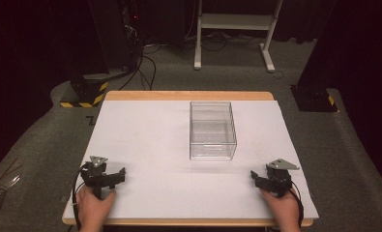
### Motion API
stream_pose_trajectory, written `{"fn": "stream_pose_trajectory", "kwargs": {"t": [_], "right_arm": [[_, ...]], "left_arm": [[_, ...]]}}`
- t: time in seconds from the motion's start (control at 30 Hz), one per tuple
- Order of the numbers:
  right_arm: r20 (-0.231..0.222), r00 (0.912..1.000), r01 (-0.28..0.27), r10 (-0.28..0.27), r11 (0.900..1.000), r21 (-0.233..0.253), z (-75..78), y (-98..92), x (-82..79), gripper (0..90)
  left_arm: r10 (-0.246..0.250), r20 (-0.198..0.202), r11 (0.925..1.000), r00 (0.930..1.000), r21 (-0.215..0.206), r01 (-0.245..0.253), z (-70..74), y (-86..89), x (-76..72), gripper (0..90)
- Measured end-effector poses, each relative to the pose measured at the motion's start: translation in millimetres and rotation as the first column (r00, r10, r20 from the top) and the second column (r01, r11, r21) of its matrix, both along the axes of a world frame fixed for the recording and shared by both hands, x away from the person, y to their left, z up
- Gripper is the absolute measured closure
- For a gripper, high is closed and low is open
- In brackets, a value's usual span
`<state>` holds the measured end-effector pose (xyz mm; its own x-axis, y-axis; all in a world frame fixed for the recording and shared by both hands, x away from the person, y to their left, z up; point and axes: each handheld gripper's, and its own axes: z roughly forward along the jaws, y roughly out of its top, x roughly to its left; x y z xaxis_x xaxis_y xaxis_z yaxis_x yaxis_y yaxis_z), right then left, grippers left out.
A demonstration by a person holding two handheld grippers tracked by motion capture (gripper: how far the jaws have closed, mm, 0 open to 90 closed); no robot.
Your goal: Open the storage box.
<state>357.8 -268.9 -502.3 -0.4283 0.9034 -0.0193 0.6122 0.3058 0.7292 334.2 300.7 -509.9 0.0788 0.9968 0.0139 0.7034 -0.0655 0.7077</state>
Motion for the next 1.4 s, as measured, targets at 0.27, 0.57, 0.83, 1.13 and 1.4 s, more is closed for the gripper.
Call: {"fn": "stream_pose_trajectory", "kwargs": {"t": [0.27, 0.57, 0.83, 1.13, 1.4], "right_arm": [[0.001, 1.0, 0.0, 0.0, 1.0, 0.0, 0.0, 0.0, -0.1, 31.2], [0.0, 1.0, 0.001, -0.001, 1.0, -0.001, 0.0, 0.1, -0.1, 31.2], [-0.004, 1.0, 0.002, -0.002, 1.0, -0.002, 0.3, 0.3, 0.0, 31.2], [-0.009, 0.9999, 0.007, -0.007, 1.0, -0.008, 1.0, 1.2, 0.6, 31.4], [0.053, 0.998, -0.035, 0.034, 0.999, 0.018, 6.2, 3.0, -7.1, 40.9]], "left_arm": [[0.0, -0.001, 1.0, 1.0, 0.0, 0.0, 0.1, -0.2, 0.1, 0.4], [0.0, 0.0, 1.0, 1.0, 0.0, 0.0, -0.1, 0.0, 0.0, 0.3], [0.0, 0.0, 1.0, 1.0, -0.001, 0.0, -0.1, -0.1, 0.0, 0.4], [0.0, 0.0, 1.0, 1.0, -0.001, 0.0, -0.2, -0.1, 0.0, 0.4], [0.0, 0.0, 1.0, 1.0, -0.001, 0.0, -0.1, -0.1, 0.1, 0.4]]}}
